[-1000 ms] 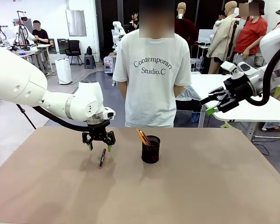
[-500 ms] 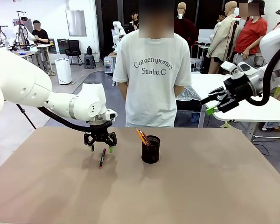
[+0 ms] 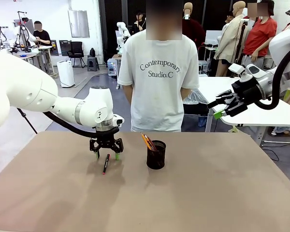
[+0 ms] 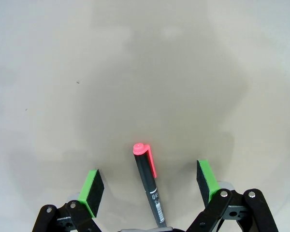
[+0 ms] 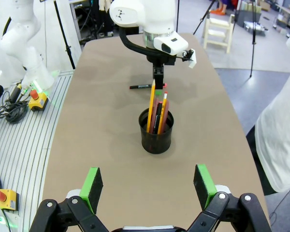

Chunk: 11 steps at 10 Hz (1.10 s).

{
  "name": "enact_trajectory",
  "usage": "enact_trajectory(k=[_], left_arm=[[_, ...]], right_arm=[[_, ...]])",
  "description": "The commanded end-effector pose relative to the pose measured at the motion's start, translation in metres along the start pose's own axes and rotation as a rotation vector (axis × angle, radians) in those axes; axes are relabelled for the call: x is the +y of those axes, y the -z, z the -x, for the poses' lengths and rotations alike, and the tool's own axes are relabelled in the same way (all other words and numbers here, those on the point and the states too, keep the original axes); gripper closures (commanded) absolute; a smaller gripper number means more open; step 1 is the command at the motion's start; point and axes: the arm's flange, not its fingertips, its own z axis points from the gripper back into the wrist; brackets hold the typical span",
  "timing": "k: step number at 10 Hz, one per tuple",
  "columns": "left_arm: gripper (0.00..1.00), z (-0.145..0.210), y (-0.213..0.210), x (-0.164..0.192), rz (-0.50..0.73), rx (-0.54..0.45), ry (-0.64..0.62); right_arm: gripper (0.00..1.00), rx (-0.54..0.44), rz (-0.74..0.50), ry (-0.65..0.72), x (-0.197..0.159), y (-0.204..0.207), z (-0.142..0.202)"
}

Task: Place the pens into the pen holder.
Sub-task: Pick up a writing instrument from the table and place it into the Pen holder.

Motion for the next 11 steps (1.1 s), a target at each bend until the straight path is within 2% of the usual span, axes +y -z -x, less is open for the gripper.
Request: enact_trajectory(k=[1, 5, 6, 10, 11], left_arm=[[0.14, -0.001, -0.002, 0.0, -0.052, -0.019, -0.009], [0.93, 0.008, -0.005, -0.003, -0.075, -0.012, -0.002], [1.0, 0.01, -0.005, -0.004, -0.087, -0.016, -0.001], [1.0, 0.014, -0.007, -0.005, -0.088, -0.026, 0.011], [1.0, 0.016, -0.011, -0.005, -0.043, -0.052, 0.035]], right_arm=[[0.0, 0.0, -0.003, 0.012, -0.003, -0.001, -0.005], [0.0, 0.0, -0.003, 0.012, -0.003, -0.001, -0.005], [0.0, 0.0, -0.003, 0.012, -0.003, -0.001, -0.005], [0.0, 0.0, -0.003, 0.012, -0.003, -0.001, -0.005], [0.0, 0.0, -0.003, 0.012, -0.003, -0.001, -0.005]])
